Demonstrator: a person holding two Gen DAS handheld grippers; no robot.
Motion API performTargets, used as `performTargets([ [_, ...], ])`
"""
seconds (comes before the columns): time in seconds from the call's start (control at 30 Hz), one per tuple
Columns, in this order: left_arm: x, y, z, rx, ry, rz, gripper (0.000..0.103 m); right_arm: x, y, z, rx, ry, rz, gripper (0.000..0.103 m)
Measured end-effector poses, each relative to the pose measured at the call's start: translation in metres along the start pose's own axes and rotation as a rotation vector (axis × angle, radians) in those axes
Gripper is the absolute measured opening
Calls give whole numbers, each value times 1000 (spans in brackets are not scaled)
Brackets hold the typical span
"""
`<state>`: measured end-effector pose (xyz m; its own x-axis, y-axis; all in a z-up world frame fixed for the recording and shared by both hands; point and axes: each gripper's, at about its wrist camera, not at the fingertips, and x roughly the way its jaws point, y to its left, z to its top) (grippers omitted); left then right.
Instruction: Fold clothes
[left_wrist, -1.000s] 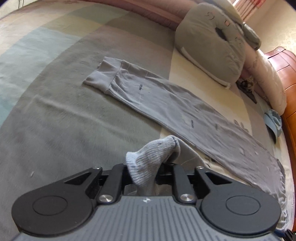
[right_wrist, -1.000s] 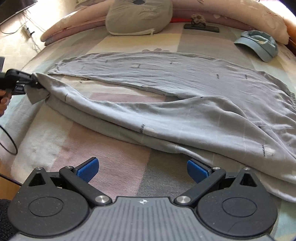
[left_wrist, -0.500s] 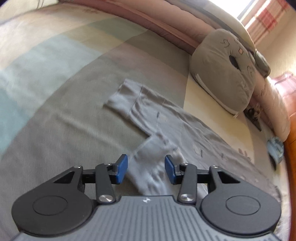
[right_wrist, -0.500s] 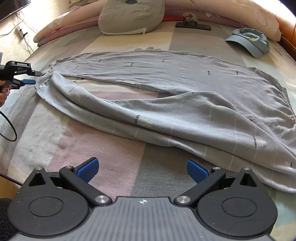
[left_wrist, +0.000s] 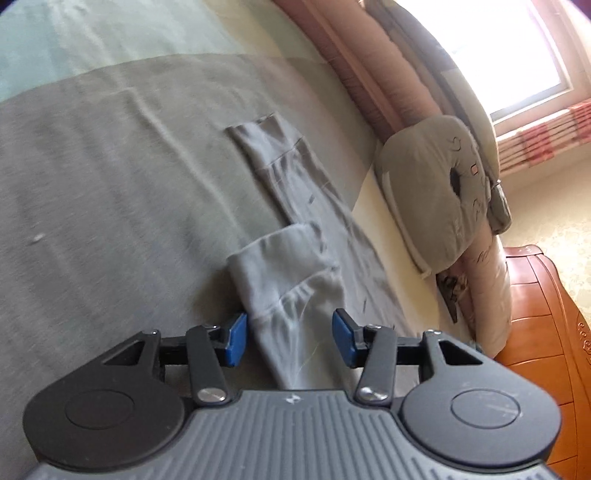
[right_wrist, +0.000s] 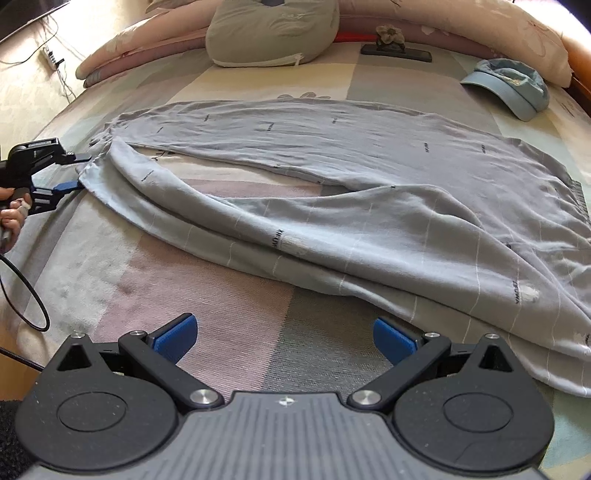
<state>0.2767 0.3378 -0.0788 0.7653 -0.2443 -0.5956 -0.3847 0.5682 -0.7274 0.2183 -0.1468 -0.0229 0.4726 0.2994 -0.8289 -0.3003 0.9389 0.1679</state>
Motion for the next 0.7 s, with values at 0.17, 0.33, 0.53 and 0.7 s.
performTargets([
  [0.17,-1,-5,-14,16,-23,-15,44,-6,-10,-7,8,-24,-32,103],
  [0.33,10,1,-6,-29,-42,8,16,-14,-22,-13,-60,-69,-84,103],
  [0.53,12,-3,-12,-9,-85,66,8,2,-17,-19,-359,-50,-211,63],
  [0.7,12,-5,-13,-22,-90,83,8,20,-6,-28,-650,-11,-329,52],
])
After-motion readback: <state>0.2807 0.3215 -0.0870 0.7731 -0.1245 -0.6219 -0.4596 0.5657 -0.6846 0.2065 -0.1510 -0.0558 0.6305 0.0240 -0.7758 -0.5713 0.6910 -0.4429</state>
